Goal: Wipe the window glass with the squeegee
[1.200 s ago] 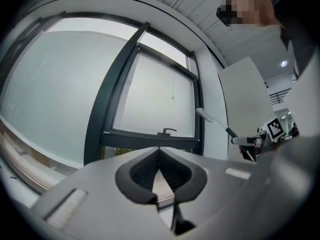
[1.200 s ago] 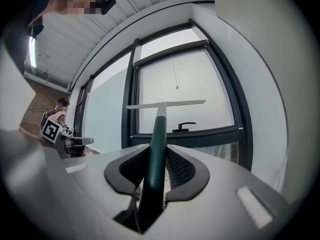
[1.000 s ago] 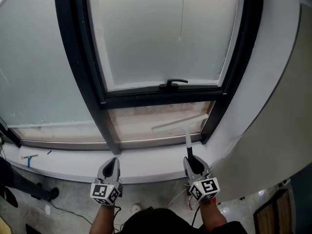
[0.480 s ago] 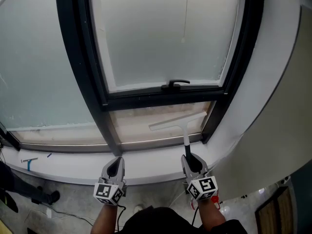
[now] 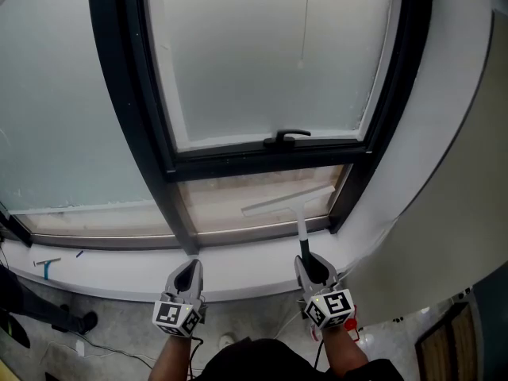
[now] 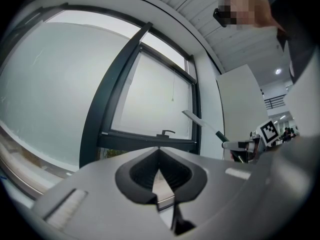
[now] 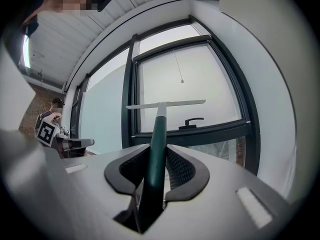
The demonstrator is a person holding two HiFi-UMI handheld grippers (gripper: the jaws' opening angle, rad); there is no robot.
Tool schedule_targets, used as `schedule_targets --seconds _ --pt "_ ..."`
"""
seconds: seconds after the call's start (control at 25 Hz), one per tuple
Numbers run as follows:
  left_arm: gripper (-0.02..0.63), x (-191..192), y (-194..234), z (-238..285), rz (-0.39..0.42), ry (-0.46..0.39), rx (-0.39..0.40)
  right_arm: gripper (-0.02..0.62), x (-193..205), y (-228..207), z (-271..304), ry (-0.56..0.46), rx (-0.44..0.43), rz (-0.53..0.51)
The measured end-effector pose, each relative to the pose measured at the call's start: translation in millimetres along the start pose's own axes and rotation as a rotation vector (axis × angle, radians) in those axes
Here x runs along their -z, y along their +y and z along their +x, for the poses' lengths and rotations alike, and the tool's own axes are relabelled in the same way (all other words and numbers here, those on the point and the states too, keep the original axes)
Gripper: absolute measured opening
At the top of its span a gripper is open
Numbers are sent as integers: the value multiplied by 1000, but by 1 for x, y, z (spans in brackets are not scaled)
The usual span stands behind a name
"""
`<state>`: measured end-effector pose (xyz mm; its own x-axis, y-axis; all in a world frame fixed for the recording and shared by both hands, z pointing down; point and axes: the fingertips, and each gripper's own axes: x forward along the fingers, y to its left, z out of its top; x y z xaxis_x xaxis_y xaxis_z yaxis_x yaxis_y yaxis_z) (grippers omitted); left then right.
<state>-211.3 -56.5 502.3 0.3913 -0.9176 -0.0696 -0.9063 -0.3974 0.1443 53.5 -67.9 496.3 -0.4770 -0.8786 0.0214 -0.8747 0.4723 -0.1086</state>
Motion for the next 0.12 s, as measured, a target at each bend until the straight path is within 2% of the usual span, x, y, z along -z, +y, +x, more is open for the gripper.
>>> schedule_targets --seconds 0.12 --pt "-2 5 5 0 -13 11 -12 95 -2 -1 3 3 1 -3"
